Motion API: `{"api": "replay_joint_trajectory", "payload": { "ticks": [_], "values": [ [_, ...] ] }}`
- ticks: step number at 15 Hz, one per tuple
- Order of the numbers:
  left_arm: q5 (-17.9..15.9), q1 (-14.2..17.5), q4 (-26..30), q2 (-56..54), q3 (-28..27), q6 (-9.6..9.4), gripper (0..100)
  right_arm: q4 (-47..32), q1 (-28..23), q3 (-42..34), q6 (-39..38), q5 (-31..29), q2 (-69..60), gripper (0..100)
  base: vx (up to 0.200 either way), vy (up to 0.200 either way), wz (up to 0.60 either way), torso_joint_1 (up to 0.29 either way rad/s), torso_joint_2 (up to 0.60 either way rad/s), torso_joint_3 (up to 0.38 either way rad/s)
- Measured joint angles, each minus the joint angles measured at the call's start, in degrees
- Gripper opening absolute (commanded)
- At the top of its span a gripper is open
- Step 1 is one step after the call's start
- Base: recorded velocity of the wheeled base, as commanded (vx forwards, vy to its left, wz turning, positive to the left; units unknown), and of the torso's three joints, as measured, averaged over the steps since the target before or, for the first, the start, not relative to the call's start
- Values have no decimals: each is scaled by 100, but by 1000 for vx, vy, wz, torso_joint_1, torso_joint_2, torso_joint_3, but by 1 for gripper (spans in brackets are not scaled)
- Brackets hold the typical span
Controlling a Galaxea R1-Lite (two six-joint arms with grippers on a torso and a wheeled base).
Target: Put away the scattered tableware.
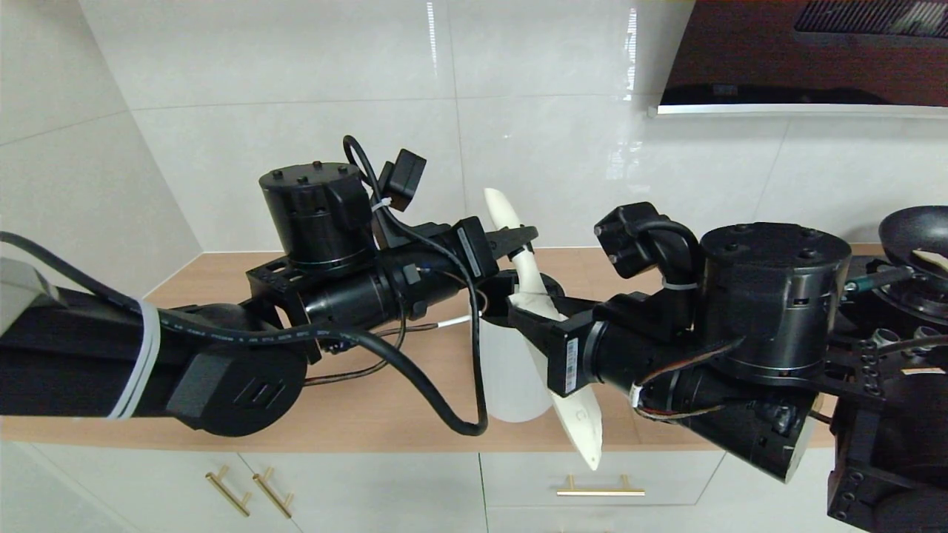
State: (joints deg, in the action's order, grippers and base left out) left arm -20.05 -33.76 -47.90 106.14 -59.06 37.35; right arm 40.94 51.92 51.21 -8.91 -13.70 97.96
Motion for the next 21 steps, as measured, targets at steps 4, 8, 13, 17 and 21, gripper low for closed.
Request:
{"api": "replay_joint_trajectory", "payload": {
  "ticks": [4, 8, 13, 17, 21],
  "values": [
    [106, 5, -233, -39, -6, -2, 0, 41, 0, 29, -107, -37, -26, 100, 0, 0, 0, 0, 0, 0],
    [232, 126, -354, -265, -22, -55, 0, 102, -33, -41, -80, -37, -336, 100, 0, 0, 0, 0, 0, 0],
    [336, 612, -1191, -631, -28, -848, 0, 67, -547, -111, 89, 11, -1009, 100, 0, 0, 0, 0, 0, 0],
    [265, 750, -1883, -461, -358, -1932, 0, 88, -934, -150, 243, 29, -1120, 100, 0, 0, 0, 0, 0, 0],
    [257, 768, -1924, 6, -428, -2770, 0, 89, -1085, -100, 257, 7, -1003, 100, 0, 0, 0, 0, 0, 0]
  ]
}}
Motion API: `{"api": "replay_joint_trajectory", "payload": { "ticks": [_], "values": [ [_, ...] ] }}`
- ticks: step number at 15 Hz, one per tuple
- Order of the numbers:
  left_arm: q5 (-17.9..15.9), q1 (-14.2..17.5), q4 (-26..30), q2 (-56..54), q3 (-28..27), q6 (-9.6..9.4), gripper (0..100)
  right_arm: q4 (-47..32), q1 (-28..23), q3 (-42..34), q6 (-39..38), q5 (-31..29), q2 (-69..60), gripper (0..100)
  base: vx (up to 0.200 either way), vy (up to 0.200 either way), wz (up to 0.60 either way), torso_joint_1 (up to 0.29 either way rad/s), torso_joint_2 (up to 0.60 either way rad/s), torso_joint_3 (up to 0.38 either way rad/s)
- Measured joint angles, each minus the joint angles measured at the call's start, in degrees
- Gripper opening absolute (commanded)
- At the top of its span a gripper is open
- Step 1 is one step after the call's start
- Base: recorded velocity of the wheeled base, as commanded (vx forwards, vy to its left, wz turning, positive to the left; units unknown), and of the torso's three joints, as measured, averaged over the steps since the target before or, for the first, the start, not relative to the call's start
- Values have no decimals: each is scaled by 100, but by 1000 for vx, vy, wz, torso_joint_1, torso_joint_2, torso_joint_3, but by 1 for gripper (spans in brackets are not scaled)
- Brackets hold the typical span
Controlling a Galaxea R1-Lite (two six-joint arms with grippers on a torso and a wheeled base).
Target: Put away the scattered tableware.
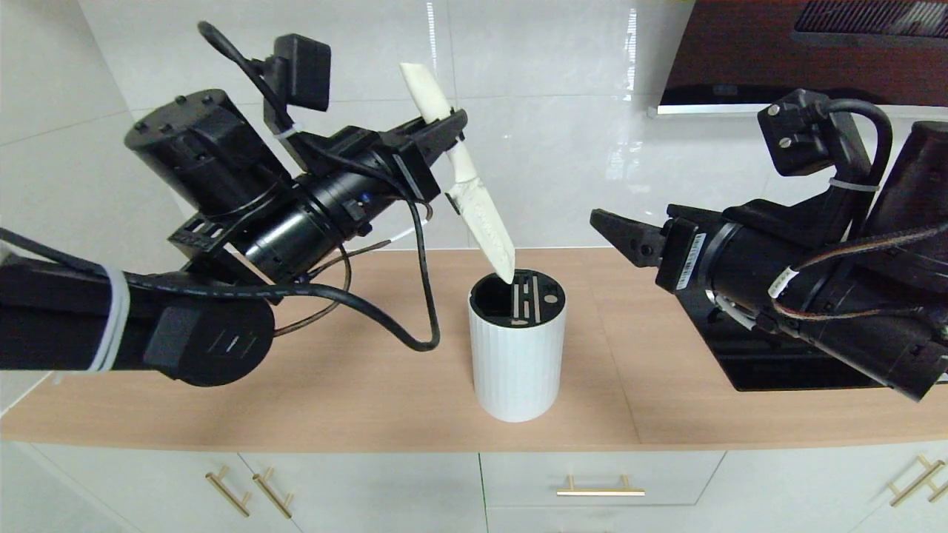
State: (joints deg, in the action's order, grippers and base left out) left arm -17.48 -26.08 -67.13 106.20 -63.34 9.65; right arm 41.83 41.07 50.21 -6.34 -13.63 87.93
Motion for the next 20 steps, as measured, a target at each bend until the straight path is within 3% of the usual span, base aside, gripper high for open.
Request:
{"api": "replay_joint_trajectory", "payload": {
  "ticks": [3, 6, 8, 20],
  "values": [
    [7, -2, -68, 308, -7, -397, 0, -1, -41, 13, 0, -9, 77, 100, 0, 0, 0, 0, 0, 0],
    [7, -7, -69, 516, -2, -446, 0, -1, -50, 15, 0, -7, 110, 100, 0, 0, 0, 0, 0, 0],
    [30, -2, -69, 639, 20, -580, 0, -1, -56, 17, 0, -7, 134, 100, 0, 0, 0, 0, 0, 0],
    [106, -68, -85, 1380, -129, -600, 0, -1, -59, 26, 0, -13, 230, 100, 0, 0, 0, 0, 0, 0]
  ]
}}
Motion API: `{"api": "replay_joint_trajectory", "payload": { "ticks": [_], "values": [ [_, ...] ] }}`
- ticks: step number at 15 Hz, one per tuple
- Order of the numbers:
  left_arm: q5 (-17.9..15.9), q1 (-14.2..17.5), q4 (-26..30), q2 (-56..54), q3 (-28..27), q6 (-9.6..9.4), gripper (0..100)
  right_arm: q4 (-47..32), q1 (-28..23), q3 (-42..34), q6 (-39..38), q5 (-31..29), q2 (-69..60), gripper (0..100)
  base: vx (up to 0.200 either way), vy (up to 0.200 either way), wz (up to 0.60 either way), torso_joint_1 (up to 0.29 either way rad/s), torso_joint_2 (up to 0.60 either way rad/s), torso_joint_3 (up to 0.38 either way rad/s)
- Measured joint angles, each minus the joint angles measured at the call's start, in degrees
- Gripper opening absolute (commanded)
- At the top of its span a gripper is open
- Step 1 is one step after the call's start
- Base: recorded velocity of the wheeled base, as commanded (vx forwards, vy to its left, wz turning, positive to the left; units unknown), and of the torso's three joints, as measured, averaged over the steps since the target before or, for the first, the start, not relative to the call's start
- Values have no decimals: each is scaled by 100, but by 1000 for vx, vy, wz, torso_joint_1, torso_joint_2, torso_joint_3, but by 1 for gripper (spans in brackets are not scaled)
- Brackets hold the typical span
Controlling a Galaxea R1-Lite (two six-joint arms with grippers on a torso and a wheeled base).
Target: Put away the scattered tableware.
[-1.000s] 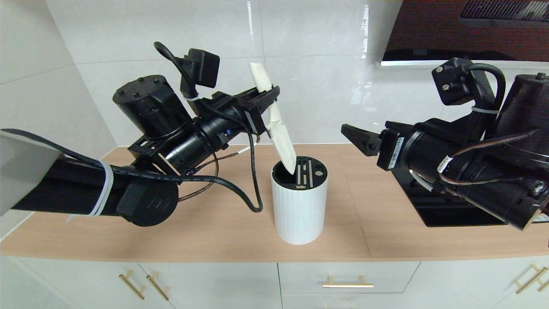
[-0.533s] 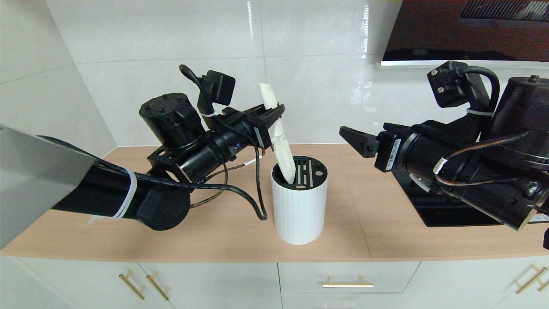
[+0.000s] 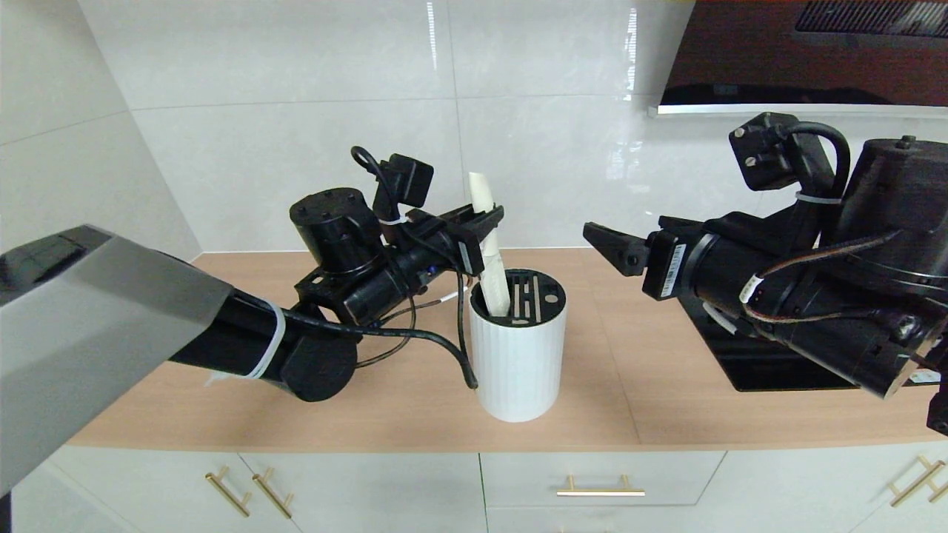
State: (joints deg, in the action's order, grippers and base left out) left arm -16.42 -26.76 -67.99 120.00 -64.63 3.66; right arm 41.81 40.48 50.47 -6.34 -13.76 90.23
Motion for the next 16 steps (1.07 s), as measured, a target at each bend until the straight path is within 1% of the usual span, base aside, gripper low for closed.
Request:
{"api": "replay_joint_trajectory", "payload": {
  "ticks": [4, 5, 6, 10, 16],
  "values": [
    [107, -74, -38, 310, -160, 4, 0, 0, 0, 46, -1, -11, 41, 100, 0, 0, 0, 0, 0, 0],
    [143, -105, 137, 391, -144, 6, 0, 0, -2, 52, 0, -11, 54, 100, 0, 0, 0, 0, 0, 0],
    [204, -122, 158, 478, -177, 6, 0, 0, -16, 57, -1, -13, 67, 100, 0, 0, 0, 0, 0, 0],
    [315, -138, 88, 458, -206, 11, 0, 1, -52, 71, -1, -13, 98, 100, 0, 0, 0, 0, 0, 0],
    [343, -188, 123, 605, -190, 11, 0, 0, -57, 68, -1, -11, 117, 100, 0, 0, 0, 0, 0, 0]
  ]
}}
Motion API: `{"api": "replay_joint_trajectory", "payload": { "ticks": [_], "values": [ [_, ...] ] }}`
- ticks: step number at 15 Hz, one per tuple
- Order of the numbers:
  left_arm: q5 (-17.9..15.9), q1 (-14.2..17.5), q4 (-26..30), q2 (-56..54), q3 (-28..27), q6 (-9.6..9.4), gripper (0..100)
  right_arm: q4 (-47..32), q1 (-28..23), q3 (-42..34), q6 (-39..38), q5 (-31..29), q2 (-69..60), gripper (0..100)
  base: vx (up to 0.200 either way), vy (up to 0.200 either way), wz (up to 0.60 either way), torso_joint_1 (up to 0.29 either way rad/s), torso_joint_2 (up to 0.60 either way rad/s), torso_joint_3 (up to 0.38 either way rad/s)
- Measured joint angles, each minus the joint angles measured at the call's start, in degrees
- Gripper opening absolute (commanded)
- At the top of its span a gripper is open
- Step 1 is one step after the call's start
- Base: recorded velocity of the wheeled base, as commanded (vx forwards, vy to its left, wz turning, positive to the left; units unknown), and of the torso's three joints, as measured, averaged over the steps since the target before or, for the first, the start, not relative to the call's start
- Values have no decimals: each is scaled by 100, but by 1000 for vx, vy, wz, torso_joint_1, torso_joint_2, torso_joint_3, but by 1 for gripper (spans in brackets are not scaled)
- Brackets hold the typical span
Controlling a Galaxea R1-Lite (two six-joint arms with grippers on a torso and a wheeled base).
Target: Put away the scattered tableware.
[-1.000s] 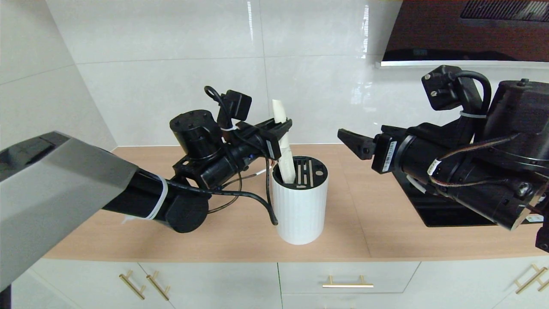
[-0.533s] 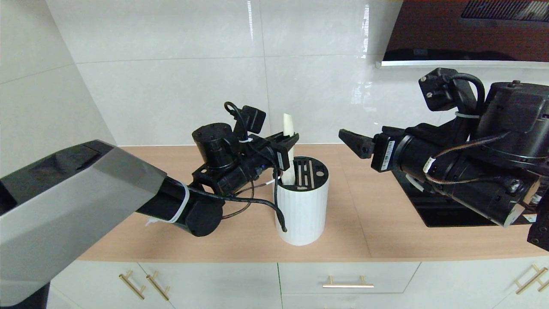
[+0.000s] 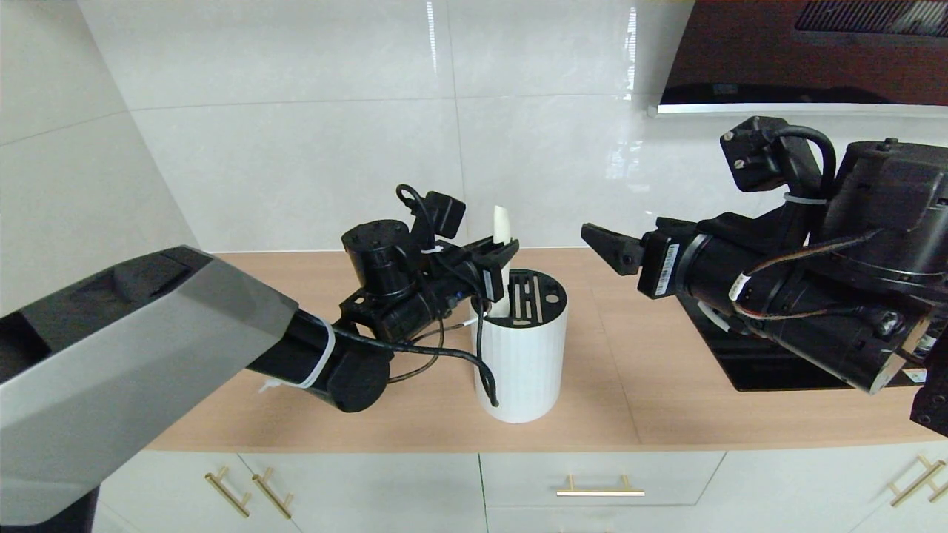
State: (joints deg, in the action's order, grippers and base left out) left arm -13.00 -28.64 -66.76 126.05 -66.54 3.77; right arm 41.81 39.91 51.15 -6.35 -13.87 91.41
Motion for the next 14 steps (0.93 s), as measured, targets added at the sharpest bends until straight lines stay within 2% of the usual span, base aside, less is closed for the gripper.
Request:
{"api": "replay_joint_trajectory", "payload": {
  "ticks": [2, 3, 6, 10, 12, 14],
  "values": [
    [5, -22, 22, 105, -9, 0, 0, 0, 0, 0, 1, 0, 7, 100, 0, 0, 0, 0, 0, 0],
    [13, -38, 28, 151, -9, -5, 100, 0, 0, 0, 1, 0, 10, 100, 0, 0, 0, 0, 0, 0],
    [140, -63, -17, 182, -16, 0, 100, 0, -4, 0, 0, -2, 10, 100, 0, 0, 0, 0, 0, 0],
    [552, -74, -277, -61, 13, 4, 100, 0, -6, 0, 1, -2, 10, 100, 0, 0, 0, 0, 0, 0],
    [875, -72, -655, -351, 55, 26, 100, 0, -30, 0, 1, -2, 5, 100, 0, 0, 0, 0, 0, 0],
    [965, -80, -980, -806, 130, 148, 100, 6, -113, 0, 1, -13, -12, 100, 0, 0, 0, 0, 0, 0]
  ]
}}
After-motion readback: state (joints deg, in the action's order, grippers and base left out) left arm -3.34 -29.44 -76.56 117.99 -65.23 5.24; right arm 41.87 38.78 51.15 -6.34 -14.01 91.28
